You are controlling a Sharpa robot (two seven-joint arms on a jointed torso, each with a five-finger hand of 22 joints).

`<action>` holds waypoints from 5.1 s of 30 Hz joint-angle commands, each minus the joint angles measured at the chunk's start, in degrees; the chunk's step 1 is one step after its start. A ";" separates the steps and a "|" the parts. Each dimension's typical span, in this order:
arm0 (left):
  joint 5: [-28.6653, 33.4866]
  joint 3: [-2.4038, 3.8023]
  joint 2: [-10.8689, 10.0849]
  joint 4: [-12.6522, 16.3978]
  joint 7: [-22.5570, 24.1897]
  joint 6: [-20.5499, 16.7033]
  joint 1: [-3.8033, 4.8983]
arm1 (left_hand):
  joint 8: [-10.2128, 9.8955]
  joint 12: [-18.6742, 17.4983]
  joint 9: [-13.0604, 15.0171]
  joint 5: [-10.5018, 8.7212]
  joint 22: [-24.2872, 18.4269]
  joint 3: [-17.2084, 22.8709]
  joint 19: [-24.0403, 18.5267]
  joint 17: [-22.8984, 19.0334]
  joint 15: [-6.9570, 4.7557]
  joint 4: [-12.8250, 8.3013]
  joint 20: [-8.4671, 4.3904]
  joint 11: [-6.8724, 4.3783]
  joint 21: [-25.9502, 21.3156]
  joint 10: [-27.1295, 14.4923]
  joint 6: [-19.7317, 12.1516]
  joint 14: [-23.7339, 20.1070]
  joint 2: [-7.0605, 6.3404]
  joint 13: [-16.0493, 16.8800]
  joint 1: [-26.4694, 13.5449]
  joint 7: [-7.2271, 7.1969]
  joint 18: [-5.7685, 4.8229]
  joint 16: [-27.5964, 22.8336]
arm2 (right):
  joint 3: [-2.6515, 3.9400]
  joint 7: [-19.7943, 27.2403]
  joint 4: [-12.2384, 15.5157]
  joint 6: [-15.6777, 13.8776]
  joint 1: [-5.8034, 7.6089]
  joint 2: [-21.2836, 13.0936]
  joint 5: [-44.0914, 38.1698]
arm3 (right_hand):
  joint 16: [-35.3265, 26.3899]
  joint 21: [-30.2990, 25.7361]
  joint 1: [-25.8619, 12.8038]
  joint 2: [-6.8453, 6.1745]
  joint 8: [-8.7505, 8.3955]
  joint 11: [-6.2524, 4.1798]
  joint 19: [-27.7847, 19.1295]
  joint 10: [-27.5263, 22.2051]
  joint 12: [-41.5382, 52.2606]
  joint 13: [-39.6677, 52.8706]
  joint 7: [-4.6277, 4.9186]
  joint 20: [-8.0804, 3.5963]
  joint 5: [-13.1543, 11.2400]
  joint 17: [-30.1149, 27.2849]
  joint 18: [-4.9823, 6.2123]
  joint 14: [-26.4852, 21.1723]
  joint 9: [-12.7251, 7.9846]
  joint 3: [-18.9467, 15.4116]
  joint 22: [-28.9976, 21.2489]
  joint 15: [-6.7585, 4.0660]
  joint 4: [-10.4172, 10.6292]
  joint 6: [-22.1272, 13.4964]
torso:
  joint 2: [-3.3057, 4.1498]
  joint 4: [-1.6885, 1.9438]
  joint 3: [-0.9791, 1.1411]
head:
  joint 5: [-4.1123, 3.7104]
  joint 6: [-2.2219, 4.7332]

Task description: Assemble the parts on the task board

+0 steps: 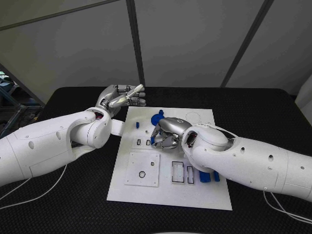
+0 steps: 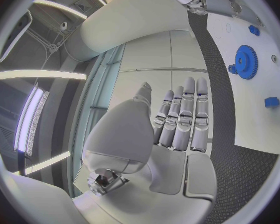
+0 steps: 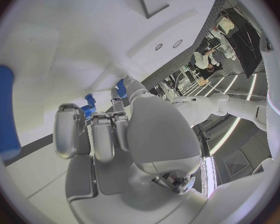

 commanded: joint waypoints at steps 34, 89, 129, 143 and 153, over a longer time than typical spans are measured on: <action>-0.22 0.03 0.23 -0.23 -0.06 0.93 0.08 | -0.25 -0.29 0.00 -0.33 0.10 -0.14 -0.49 0.16 0.24 -0.32 -0.16 0.32 0.23 0.04 -0.27 -0.05 0.20 0.00 0.11 0.26 -0.78 -0.48 | -0.15 0.67 0.53 -4.45 -0.10 -0.81 -0.53 | 0.19 -1.47 -3.69 -3.09 -0.27 1.07 -1.44 1.84 -3.54 10.51 0.87 1.36 -2.76 14.91 0.50 5.92 -1.42 -1.08 -1.05 1.60 0.84 -8.79 | 0.00 0.00 0.02 | 0.03 0.13; -53.65 -6.20 8.32 -2.10 -56.36 31.88 8.60 | 28.03 68.84 25.20 -1.49 55.55 -13.01 25.66 54.12 -10.22 4.83 -10.28 -10.24 52.54 16.88 -0.02 17.99 1.67 64.40 -11.72 -9.97 -6.53 61.86 | 6.16 20.14 3.43 -8.63 6.09 -20.99 24.80 | -4.09 -8.12 -1.07 -3.01 4.25 1.01 -7.58 -3.51 -10.00 4.31 0.89 1.47 0.39 7.37 2.56 3.96 -0.34 -3.16 -11.08 1.60 4.45 -6.68 | -3.25 -0.17 1.20 | 2.20 -2.59; -53.63 -6.86 11.77 -4.55 -56.16 35.05 8.68 | 29.64 68.77 27.72 -0.68 55.72 -10.73 25.33 54.09 -10.21 4.40 -10.22 -10.28 52.49 16.50 -1.46 17.96 3.28 64.28 -8.17 -10.02 -6.47 61.80 | 6.14 19.26 1.30 -7.15 6.08 -18.86 24.73 | -4.54 -8.81 -0.81 -2.75 4.24 0.96 -7.97 -4.11 -10.74 3.56 0.87 1.39 1.97 6.80 2.71 3.85 -0.55 -3.42 -11.97 1.53 4.48 -6.75 | -3.18 -0.15 1.08 | 1.96 -3.48; -53.63 -6.87 11.94 -4.39 -55.53 34.60 8.68 | 29.54 68.35 28.87 -0.26 55.80 -2.01 25.02 54.11 -10.65 2.69 -10.60 -10.79 52.31 16.12 -2.98 17.94 6.34 64.05 0.67 -10.57 -6.41 61.76 | 6.14 17.93 0.97 -5.45 6.07 -18.55 22.10 | -5.83 -10.33 -0.69 -2.61 3.94 1.05 -9.25 -5.19 -12.08 2.33 1.00 1.38 2.28 4.92 3.13 3.34 -0.82 -3.65 -14.16 1.56 4.61 -7.41 | -3.16 -0.11 1.03 | 1.88 -3.66; -52.49 -6.86 10.88 -2.91 -55.34 33.52 8.66 | 29.91 67.71 30.47 -0.26 56.26 18.82 24.88 54.18 -10.09 4.38 -10.73 -10.80 52.22 15.91 -3.97 17.91 -0.14 63.77 2.98 -10.00 -6.37 61.71 | 6.13 16.80 0.55 -3.40 6.07 -18.40 20.82 | -6.23 -11.11 -0.44 -2.61 3.92 1.07 -9.68 -5.46 -12.37 2.01 1.04 1.39 3.39 4.56 3.28 3.26 -0.92 -3.81 -15.07 1.57 4.68 -7.62 | -3.19 -0.11 1.07 | 1.92 -3.58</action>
